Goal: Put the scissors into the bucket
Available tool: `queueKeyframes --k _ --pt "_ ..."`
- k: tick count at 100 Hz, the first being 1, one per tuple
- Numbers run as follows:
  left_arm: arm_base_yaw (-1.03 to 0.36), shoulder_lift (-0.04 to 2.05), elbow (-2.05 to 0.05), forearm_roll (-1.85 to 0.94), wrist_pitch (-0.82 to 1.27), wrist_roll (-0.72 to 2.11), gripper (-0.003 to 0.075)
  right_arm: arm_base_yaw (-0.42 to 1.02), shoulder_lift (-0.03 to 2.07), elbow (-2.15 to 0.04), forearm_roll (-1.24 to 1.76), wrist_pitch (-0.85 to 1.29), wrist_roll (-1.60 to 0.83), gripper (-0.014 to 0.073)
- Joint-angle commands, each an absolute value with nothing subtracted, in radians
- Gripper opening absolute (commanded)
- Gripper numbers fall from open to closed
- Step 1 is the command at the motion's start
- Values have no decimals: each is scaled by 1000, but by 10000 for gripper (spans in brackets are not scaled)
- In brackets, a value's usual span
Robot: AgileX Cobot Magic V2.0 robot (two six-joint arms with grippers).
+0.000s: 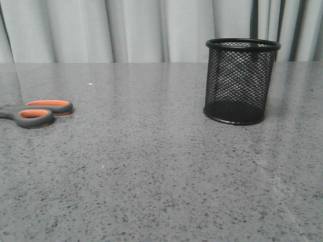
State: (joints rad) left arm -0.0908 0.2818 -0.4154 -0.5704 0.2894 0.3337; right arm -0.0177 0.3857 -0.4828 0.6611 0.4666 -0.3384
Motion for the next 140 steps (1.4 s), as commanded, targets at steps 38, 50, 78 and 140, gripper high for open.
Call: queueKeyframes --k 38,50,78,140 --pt "-305 863 -943 -70 760 562 295 8 655 -717 644 702 -409 219" --pt "-431 1009 -1043 142 940 636 295 13 655 -717 646 702 -409 328" --pt "-570 1254 -1145 304 984 773 296 47 655 -717 649 704 -409 331" --pt "-300 1369 -1298 -193 1158 1422 293 163 655 -717 568 664 -409 331"
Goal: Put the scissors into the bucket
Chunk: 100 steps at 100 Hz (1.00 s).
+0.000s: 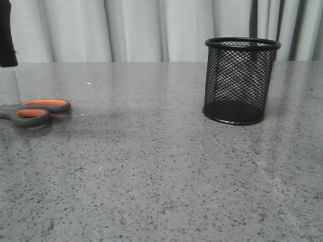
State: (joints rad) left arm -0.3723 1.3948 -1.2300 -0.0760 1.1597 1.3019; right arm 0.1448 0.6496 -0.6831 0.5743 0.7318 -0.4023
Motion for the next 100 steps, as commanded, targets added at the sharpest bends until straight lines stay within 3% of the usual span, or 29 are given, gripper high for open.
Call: queueKeyframes --k 1,21,40,100 --pt "-287 1369 -1301 -193 1158 1424 294 162 655 -717 566 664 -409 331" --pt "-190 1376 -1329 -272 1138 1424 302 195 655 -717 554 648 -409 331" --pt "-190 1432 -1330 -262 1145 1424 395 205 655 -717 534 627 -409 331" --pt "-189 1628 -1391 -185 1173 1424 395 209 655 -715 510 627 -409 331"
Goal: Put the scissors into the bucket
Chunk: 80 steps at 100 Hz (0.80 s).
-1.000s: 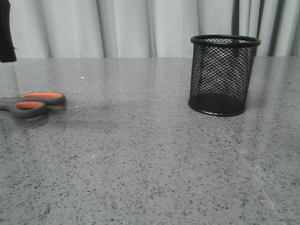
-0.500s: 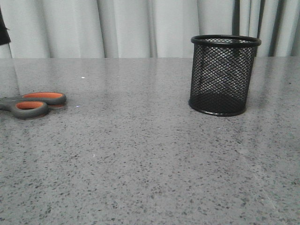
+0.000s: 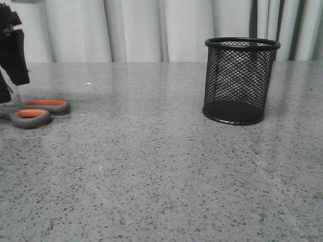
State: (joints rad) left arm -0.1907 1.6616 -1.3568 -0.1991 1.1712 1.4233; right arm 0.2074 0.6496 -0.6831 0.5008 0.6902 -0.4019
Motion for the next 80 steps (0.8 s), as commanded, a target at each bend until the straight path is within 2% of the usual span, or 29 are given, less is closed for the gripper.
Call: queueKeyframes --k 1,30,43,80 --pt "-188 1628 -1391 -182 1175 1424 395 209 655 -715 510 627 -409 331" --pt "-120 1635 -1391 -155 1166 1424 395 209 655 -715 510 629 -409 331" --pt "-80 1649 -1391 -230 1182 1424 395 209 655 -715 510 632 -409 331" --pt "-87 1702 -1391 -276 1195 1473 389 209 655 -715 510 633 -409 331"
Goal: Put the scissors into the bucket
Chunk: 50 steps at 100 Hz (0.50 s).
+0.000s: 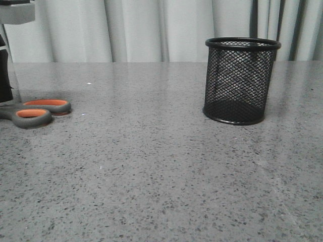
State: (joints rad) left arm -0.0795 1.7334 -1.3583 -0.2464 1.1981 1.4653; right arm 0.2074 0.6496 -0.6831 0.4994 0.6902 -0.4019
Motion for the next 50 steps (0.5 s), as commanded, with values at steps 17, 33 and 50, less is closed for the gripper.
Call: queueKeyframes --k 17,33,50 --pt "-87 1722 -1391 -272 1179 1473 388 209 655 -715 510 622 -409 331" --pt "-87 1735 -1391 -275 1176 1473 388 209 655 -715 510 620 -409 331" --pt "-89 1735 -1391 -361 1221 1473 388 209 655 -715 510 620 -409 331"
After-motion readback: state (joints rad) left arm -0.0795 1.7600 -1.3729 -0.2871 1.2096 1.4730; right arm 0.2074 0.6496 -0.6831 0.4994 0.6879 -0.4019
